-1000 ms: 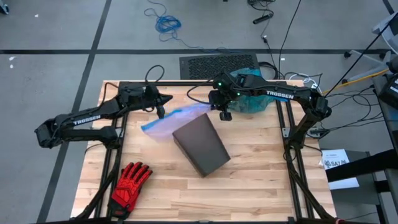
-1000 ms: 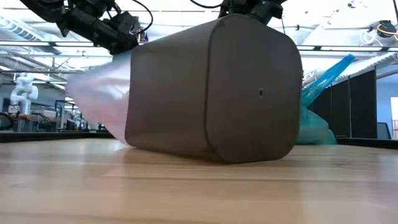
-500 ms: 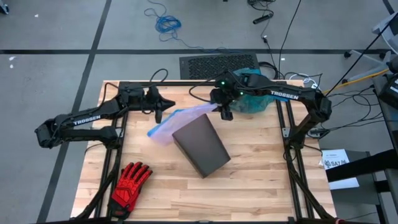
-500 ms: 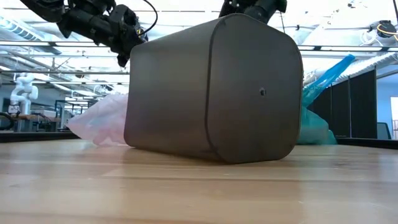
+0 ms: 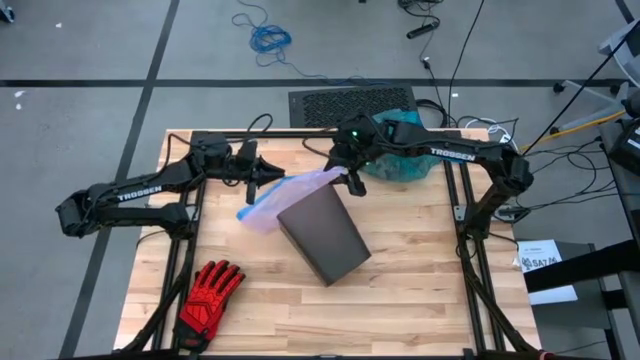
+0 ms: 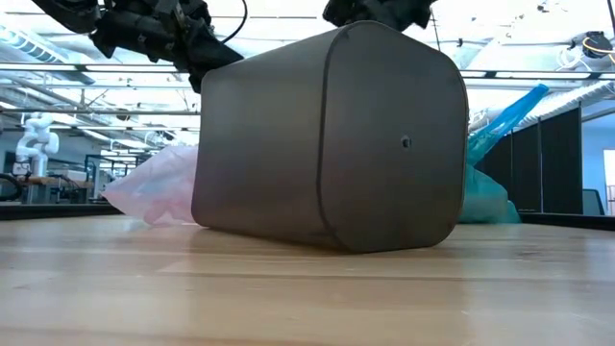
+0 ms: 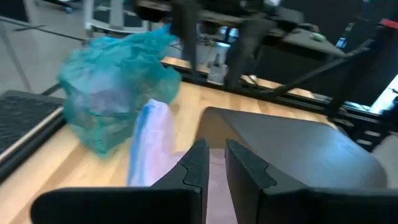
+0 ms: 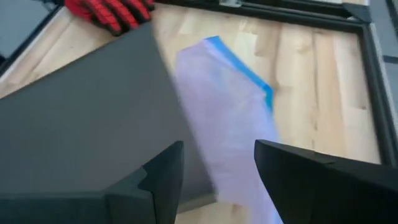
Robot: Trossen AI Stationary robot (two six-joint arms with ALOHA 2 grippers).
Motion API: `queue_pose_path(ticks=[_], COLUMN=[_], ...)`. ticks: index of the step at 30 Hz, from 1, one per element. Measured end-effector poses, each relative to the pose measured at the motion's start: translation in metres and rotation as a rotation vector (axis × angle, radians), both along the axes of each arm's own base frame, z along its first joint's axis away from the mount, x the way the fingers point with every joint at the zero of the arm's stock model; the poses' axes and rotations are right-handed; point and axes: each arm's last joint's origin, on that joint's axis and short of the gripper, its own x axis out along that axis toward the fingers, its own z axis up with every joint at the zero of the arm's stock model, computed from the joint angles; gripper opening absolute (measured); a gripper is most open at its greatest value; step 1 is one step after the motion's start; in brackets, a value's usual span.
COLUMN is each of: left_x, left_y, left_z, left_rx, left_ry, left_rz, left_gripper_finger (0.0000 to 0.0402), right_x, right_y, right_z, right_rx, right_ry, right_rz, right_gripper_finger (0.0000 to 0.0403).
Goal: Place trash/remove bag and relplace
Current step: Put the pink trash bag into the trash bin
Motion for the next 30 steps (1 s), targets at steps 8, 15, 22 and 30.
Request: queue_pose_path(ticks=[8, 15, 22, 30], left_x=[0.0, 0.0, 0.0, 0.0], left_y=[-0.001, -0.001, -0.001, -0.001], left_z=[0.0, 0.0, 0.0, 0.0], left_rx=[-0.003, -0.003, -0.004, -0.005], left_ry=[-0.002, -0.001, 0.001, 0.003], left_rz=[-0.027, -0.027, -0.027, -0.027], left_gripper_finger=[0.005, 0.005, 0.005, 0.005], right_x=[0.007, 0.015, 0.022, 0.027], right_y=[-0.029, -0.038, -0.031, -0.016], right_z=[-0.024, -0.046, -0.06, -0.063], right_rx=[0.202, 0.39, 0.506, 0.491], right_ry=[-0.005, 0.02, 0.053, 0.055], right_rz=[0.037, 0.087, 0.167, 0.251], right_gripper_finger=[0.019, 0.019, 0.0176, 0.0066])
